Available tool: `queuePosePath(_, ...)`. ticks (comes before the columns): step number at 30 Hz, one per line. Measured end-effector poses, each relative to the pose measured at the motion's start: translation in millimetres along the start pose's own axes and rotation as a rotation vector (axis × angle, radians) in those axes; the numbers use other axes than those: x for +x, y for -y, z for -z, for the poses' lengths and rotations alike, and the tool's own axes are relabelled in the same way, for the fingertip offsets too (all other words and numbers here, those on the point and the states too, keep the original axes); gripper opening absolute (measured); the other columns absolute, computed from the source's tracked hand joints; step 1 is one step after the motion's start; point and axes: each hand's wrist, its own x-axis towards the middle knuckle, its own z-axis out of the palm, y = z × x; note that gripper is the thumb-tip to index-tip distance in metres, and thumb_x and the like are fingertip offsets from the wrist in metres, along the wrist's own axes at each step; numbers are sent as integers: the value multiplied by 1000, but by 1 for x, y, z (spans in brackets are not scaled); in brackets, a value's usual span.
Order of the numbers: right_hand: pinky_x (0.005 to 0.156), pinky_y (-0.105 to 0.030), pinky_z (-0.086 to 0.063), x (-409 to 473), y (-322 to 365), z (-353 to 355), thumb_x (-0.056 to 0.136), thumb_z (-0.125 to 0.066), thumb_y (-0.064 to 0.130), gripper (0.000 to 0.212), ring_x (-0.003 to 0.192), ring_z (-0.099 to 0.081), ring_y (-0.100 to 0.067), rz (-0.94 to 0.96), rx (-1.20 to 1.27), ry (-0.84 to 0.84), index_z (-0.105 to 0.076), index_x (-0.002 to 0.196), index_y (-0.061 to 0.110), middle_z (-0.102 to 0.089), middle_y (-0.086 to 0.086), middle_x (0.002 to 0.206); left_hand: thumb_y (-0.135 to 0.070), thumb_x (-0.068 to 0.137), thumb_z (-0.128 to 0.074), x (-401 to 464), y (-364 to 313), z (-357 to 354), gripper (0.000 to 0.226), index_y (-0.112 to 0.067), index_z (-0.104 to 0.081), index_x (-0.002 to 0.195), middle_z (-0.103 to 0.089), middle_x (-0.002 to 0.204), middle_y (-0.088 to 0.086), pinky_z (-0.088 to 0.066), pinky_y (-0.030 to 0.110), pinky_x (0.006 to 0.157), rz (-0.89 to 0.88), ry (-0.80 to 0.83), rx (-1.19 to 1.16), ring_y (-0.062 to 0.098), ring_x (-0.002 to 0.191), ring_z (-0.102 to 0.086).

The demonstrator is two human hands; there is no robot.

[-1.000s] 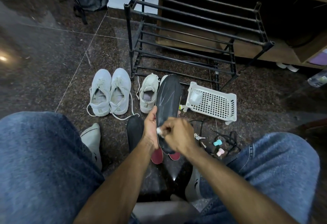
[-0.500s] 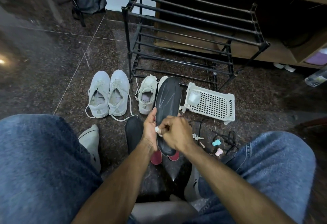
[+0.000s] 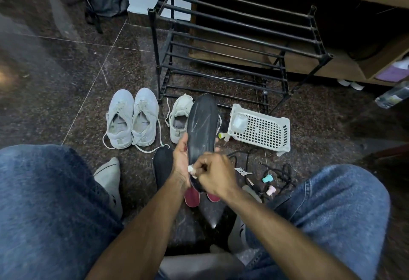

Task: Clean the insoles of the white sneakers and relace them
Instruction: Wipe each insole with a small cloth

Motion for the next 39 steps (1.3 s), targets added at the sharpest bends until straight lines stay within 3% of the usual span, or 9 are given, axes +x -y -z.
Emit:
queuePosePath(4,82,-31,-51,25,-7,15,84,-60,9,20,85,-63,-19,30,-212,-58,-75,91,22,-69,6,95,-46,90,-52,-4,10,-4,49,-5,-71,109,-67,114,17,-42,43,107,69,12,3,29,106,-64)
queuePosePath(7,83,-39,-54,43,-8,21,82,-60,12,19,87,-65,-22,-39,-197,-108,-74,89,23,-71,4,96,-48,92,-49,-9,11,-9,52,-5,-69,111,-69,107,18,-46,42,97,112,15,3,30,102,-66)
queuePosePath(15,68,-20,-40,-11,-4,-1,79,-59,5,22,77,-60,-10,19,-69,54,-76,80,20,-71,10,91,-58,94,-32,-5,-9,-2,73,1,-75,97,-71,94,18,-56,32,69,55,32,-1,27,75,-67)
queuePosePath(19,72,-29,-51,7,-6,-2,80,-63,9,17,81,-63,-16,-19,-16,-71,-75,77,21,-70,10,88,-60,94,-34,-5,-12,-14,72,3,-67,106,-69,92,20,-58,32,68,54,18,-20,28,75,-68)
queuePosePath(25,71,-29,-56,35,-13,-11,77,-67,13,21,74,-66,-10,-234,97,-136,-71,66,30,-73,12,80,-70,87,-45,2,-14,-20,70,-5,-66,102,-65,89,18,-55,43,79,12,-215,-109,27,84,-64)
queuePosePath(28,71,-26,-54,42,-9,-16,78,-69,14,20,76,-67,-11,-264,156,-154,-71,65,29,-74,10,80,-71,83,-50,-2,-17,-16,70,-5,-68,96,-64,85,16,-57,40,74,14,-169,-137,26,79,-64)
queuePosePath(32,71,-26,-53,52,-16,-16,75,-77,15,24,69,-66,-9,-352,325,-199,-68,59,30,-71,11,71,-51,93,-51,-10,-8,-12,52,-3,-71,101,-68,97,15,-54,39,87,6,-37,-114,27,86,-67)
queuePosePath(35,67,-25,-52,52,-24,-13,76,-78,10,21,55,-59,-1,-324,391,-166,-73,65,27,-68,13,66,-42,93,-53,-11,-4,-13,48,1,-68,106,-69,100,17,-60,35,79,57,-26,-66,26,85,-70)
queuePosePath(39,72,-25,-54,37,-24,-11,80,-74,13,10,68,-65,-4,-160,204,-25,-78,80,23,-69,16,73,-49,93,-47,-6,-4,-14,56,1,-66,109,-71,102,18,-57,39,85,76,-81,-38,27,94,-70)
